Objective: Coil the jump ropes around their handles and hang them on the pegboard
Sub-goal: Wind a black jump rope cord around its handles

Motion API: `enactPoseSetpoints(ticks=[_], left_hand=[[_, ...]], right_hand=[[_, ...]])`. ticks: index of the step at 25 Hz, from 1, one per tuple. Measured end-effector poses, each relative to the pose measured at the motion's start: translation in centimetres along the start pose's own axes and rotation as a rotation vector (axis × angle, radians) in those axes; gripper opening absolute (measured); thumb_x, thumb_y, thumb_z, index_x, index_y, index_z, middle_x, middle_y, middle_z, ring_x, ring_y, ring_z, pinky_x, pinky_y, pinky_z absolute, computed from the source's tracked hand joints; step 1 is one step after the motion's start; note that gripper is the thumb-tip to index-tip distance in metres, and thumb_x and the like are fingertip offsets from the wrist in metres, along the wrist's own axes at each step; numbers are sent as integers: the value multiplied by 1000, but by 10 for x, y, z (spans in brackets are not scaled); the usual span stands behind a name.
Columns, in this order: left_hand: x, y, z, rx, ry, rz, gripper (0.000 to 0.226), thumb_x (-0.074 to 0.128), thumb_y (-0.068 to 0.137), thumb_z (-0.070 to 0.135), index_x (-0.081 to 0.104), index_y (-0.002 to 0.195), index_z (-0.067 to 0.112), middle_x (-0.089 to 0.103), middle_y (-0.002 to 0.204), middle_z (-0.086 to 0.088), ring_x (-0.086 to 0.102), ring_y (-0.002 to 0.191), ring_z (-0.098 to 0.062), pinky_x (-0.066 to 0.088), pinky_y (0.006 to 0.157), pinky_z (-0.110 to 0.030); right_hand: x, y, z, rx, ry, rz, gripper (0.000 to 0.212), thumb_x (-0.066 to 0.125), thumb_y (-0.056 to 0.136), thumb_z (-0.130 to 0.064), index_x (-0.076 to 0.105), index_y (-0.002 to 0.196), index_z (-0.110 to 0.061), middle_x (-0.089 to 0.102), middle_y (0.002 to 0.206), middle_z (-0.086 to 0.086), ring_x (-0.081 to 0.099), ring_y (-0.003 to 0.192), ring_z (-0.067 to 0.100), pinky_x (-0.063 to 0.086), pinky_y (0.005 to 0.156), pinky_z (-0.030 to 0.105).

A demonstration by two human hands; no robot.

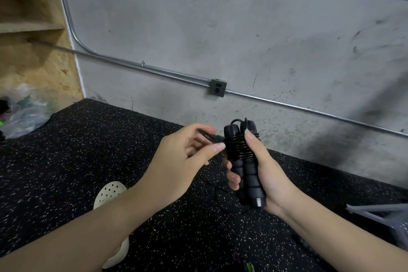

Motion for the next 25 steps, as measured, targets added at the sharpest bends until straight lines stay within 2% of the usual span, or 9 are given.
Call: enactPoseSetpoints(ticks=[2,4,6,9,11,14,18,22,25], left_hand=[[-2,1,1,77,176,102,17,68,91,38,72,105,28,63,91,9,64,84,-13,54,76,-22],[1,2,0,99,247,143,35,63,93,44,68,124,26,59,97,13,61,90,-9,48,80,-14],[5,2,1,146,288,142,58,56,94,50,55,144,20,54,102,15,58,97,-4,45,87,-9],[10,2,6,282,421,147,64,51,101,48,42,154,14,44,109,15,52,100,1,38,94,-6],[10,4,7,319,428,126,64,52,103,42,35,158,16,48,106,16,53,96,1,38,93,-5],[8,9,2,281,313,91,67,60,101,31,26,158,27,65,98,13,61,94,0,41,88,-4],[6,8,-3,321,274,112,40,66,97,37,43,129,33,66,94,33,65,90,3,46,85,-8],[9,7,-5,388,283,112,30,60,96,42,55,125,34,68,97,17,67,90,-10,54,84,-25],[6,10,-8,351,255,140,29,67,93,38,71,119,27,71,92,12,68,89,-10,55,81,-26]], right_hand=[[1,1,5,-10,-18,11,54,61,92,-59,67,111,-9,56,79,16,45,52,20,41,50,29],[2,2,8,-20,-19,30,52,60,94,-59,69,110,-11,56,79,16,46,51,20,42,50,29],[4,4,10,-7,7,31,47,57,96,-59,70,103,-14,56,78,15,45,51,20,42,51,29],[7,7,11,6,22,12,47,54,96,-59,69,95,-14,56,78,14,43,53,20,40,53,30],[8,8,14,2,23,8,48,55,97,-60,68,96,-13,56,78,14,44,52,20,40,53,30],[7,10,21,13,29,8,52,56,96,-61,67,107,-12,56,79,14,45,52,20,41,52,30],[7,11,25,12,10,6,52,58,93,-63,68,106,-14,56,80,14,46,53,21,41,53,31],[5,10,21,-40,-38,32,64,58,92,-61,63,114,0,57,80,16,46,53,23,42,53,31],[-1,11,17,-124,-99,72,65,59,91,-57,60,110,6,58,79,19,48,53,23,43,52,31]])
Point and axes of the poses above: each hand's wrist, its own y-axis towards the middle knuckle, its own x-axis out of the palm, z = x × y, the point moved 6 cm from there along y, towards the middle knuckle
